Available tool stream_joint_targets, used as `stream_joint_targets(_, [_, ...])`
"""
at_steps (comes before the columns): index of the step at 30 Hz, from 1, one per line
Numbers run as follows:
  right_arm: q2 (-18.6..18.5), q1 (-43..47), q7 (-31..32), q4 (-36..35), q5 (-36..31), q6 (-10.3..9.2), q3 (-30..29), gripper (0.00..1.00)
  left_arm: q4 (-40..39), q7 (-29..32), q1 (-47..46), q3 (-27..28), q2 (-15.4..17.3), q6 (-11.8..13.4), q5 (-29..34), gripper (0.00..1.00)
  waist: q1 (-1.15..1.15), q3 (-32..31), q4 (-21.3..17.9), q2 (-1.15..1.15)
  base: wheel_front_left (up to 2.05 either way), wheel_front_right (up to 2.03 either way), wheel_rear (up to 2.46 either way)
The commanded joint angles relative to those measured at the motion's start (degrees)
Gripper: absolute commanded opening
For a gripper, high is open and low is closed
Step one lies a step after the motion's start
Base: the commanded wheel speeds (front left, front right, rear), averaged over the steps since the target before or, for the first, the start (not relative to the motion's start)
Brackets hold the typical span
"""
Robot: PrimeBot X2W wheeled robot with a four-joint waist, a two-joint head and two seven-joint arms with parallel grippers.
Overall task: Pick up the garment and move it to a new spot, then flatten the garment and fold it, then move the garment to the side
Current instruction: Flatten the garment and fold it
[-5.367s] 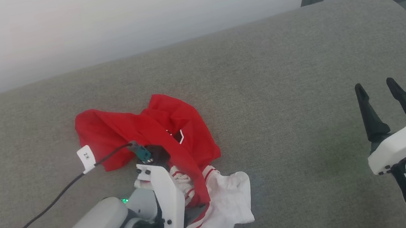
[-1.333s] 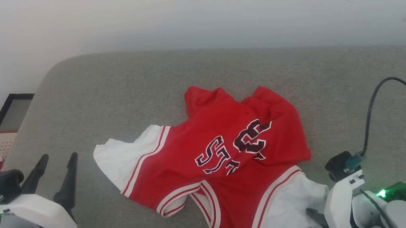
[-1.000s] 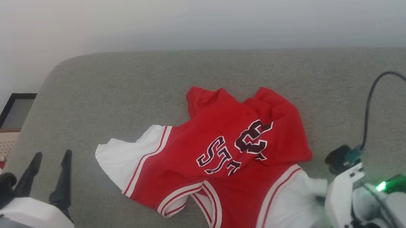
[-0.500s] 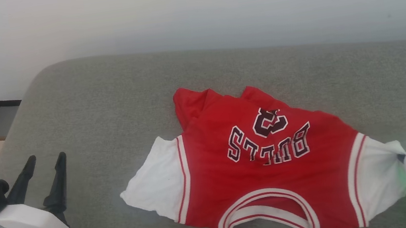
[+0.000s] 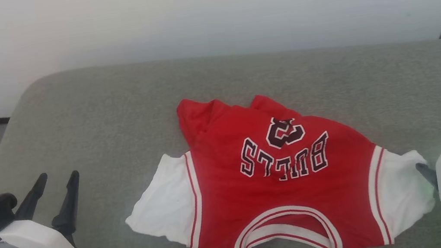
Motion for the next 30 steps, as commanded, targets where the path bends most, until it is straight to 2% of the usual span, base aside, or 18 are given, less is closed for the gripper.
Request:
stream_joint_targets(1, [-0.3, -0.3, -1.0, -0.8, 0.6, 0.01, 0.4, 1.00, -0.3, 0.9, -0.8, -0.3, 0.3, -0.5, -0.2, 1.00, 0.00, -0.6, -0.9, 0.00, 0.00, 0.00, 0.00])
stream_joint_targets(4, [-0.9, -0.1, -3.5, -2.9, 1.4, 0.01, 0.8, 1.00, -0.7, 4.6, -0.4, -0.8, 1.2, -0.9, -1.7, 1.00, 0.00, -1.2, -2.4, 0.00, 0.00, 0.00, 0.00])
stream_joint_targets(8, [-1.0, 0.8, -9.7, -6.9, 1.0, 0.01, -0.1, 1.00, -1.3, 11.0, -0.8, -1.9, 2.2, -1.6, -4.0, 1.00, 0.00, -1.7, -4.8, 0.00, 0.00, 0.00, 0.00])
stream_joint_targets(13, [1.3, 2.2, -18.2, -12.0, -0.7, 0.01, -2.3, 1.00, -1.0, 20.0, -1.5, -3.3, 3.1, -2.1, -7.7, 1.00, 0.00, -1.3, -7.7, 0.00, 0.00, 0.00, 0.00])
stream_joint_targets(17, [3.5, 3.1, -23.4, -15.4, -3.3, 0.02, -5.1, 1.00, 0.2, 28.3, -3.5, -5.0, 3.3, -1.3, -9.9, 1.00, 0.00, -0.8, -9.7, 0.00, 0.00, 0.00, 0.00])
stream_joint_targets(25, [8.2, 4.3, -25.9, -22.4, -8.3, 0.01, -9.5, 1.00, 4.5, 42.7, -8.2, -10.0, 2.2, -0.1, -10.3, 1.00, 0.00, 0.8, -12.4, 0.00, 0.00, 0.00, 0.00])
stream_joint_targets(30, [9.6, 5.3, -25.0, -25.3, -9.4, 0.01, -10.4, 1.00, 7.3, 46.6, -9.8, -11.3, 1.5, 0.7, -10.4, 1.00, 0.00, 2.0, -13.5, 0.00, 0.00, 0.00, 0.00])
